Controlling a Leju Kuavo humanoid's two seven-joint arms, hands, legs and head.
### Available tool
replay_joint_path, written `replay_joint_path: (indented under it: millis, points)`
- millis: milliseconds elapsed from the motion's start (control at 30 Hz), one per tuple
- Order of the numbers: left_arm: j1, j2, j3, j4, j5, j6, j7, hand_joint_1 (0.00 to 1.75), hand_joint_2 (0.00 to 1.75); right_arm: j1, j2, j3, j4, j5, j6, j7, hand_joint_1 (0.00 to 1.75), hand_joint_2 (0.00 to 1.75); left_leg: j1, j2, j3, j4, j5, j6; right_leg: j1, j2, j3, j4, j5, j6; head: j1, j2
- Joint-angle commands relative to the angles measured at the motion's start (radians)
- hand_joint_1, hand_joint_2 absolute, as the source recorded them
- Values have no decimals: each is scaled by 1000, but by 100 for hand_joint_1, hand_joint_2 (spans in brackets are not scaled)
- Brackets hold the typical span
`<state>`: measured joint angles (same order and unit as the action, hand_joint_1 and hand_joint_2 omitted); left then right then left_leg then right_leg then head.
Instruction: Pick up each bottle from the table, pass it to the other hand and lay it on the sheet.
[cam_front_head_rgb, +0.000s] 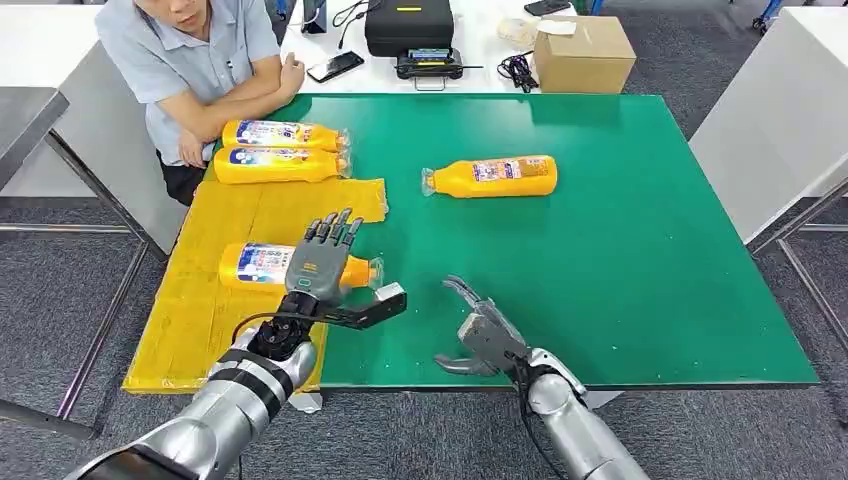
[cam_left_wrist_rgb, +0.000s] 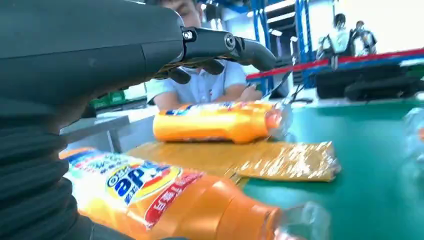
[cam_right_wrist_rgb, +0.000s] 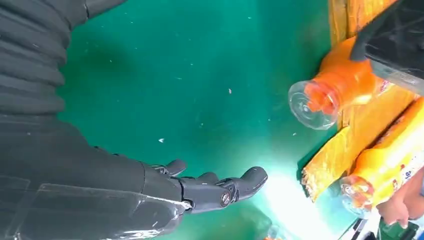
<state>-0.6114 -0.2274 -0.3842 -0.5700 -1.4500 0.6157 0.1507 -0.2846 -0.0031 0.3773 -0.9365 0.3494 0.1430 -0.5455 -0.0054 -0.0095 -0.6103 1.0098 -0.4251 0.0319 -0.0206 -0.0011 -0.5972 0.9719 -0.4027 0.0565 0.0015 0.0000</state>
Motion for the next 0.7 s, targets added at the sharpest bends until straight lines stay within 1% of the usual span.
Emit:
replay_joint_path:
  millis: [33,67,100,133,167,200,233,267,300,333,367,433,467,500,533,567,600,633,667,700]
  points:
    - [41,16,-69,-133,48,-11,-46,0,175,13,-13,-69,-11,-84,64,13,0,175,0,1,2,0,-1,-1,0,0,2,0,-1,-2,0,0]
    - [47,20,-73,-146,50,-18,-47,0,175,18,-17,-72,-22,-88,68,14,0,175,1,1,4,0,-2,-2,1,0,4,0,-2,-2,0,0]
    - [83,19,-64,-205,140,13,-117,0,175,33,-14,-98,-47,-139,100,33,0,175,0,0,3,0,-1,-1,1,0,3,0,-1,-2,0,0]
    - [117,17,-60,-259,246,6,-189,0,175,48,-27,-100,-91,-143,95,35,0,175,0,0,1,0,-1,-1,0,0,2,0,-1,-1,0,0]
    - [151,6,-55,-317,340,33,-253,0,175,63,-33,-109,-131,-137,67,11,0,175,1,1,3,0,-2,-2,1,0,3,0,-2,-2,0,0]
    - [203,-2,-46,-387,407,82,-330,0,175,83,-33,-127,-181,-141,49,12,0,175,0,0,1,0,-1,-1,0,0,1,0,-1,-1,0,0]
    - [256,0,-70,-454,465,82,-375,0,175,103,-29,-143,-245,-132,13,56,0,175,0,0,3,0,-2,-1,0,0,3,0,-2,-2,0,0]
    - [283,-6,-74,-486,524,69,-381,0,175,111,-27,-150,-271,-103,-32,84,0,175,-1,0,2,0,-1,-1,0,0,2,0,-1,-1,0,0]
    - [309,-3,-86,-515,604,50,-408,0,175,126,-26,-150,-305,-73,-73,99,0,175,0,1,4,0,-3,-2,0,1,4,0,-3,-2,-1,0]
    - [340,-10,-104,-542,711,56,-471,0,175,139,-30,-151,-342,-16,-143,83,0,175,-1,1,2,0,-2,-1,0,0,2,0,-2,-2,0,0]
    - [346,-13,-109,-542,713,60,-473,0,175,140,-30,-152,-347,-16,-143,83,0,175,0,1,4,1,-4,-2,1,0,4,0,-4,-2,0,0]
    - [368,-16,-134,-559,792,27,-497,0,175,154,-28,-152,-380,184,-343,87,0,175,-1,1,1,0,-2,-1,0,0,0,0,-1,-1,0,0]
    - [371,-17,-139,-560,795,28,-498,0,175,158,-28,-153,-389,185,-344,88,0,175,0,1,2,1,-4,-2,1,0,2,0,-3,-2,0,0]
    - [378,-20,-146,-572,836,11,-512,0,175,164,-35,-144,-401,319,-460,105,0,175,0,0,1,0,-3,-1,0,0,0,0,-2,-2,0,0]
    - [387,-25,-156,-590,914,-9,-542,0,175,171,-61,-122,-409,379,-497,94,0,175,1,0,3,1,-4,-2,1,-1,3,0,-3,-3,0,0]
    - [387,-26,-159,-590,914,-9,-543,0,175,173,-64,-125,-409,376,-497,94,0,175,0,-1,0,0,-2,-1,0,-1,0,-1,-1,-2,0,0]
    - [394,-28,-159,-599,934,13,-559,0,175,177,-75,-119,-404,441,-538,106,0,175,1,0,3,1,-4,-2,1,-1,3,0,-3,-3,0,0]
    - [391,-21,-168,-604,930,26,-557,0,175,176,-89,-106,-393,505,-572,114,0,175,0,0,2,0,-3,-1,1,0,2,-1,-2,-2,0,0]
    - [390,-20,-168,-606,930,25,-556,0,175,177,-92,-107,-390,505,-571,114,0,175,0,0,1,0,-2,-1,1,0,1,-1,-1,-2,0,0]
    - [391,-16,-163,-618,927,38,-543,0,175,174,-105,-100,-372,579,-611,139,0,175,1,1,3,0,-3,-2,1,0,3,-1,-2,-3,0,0]
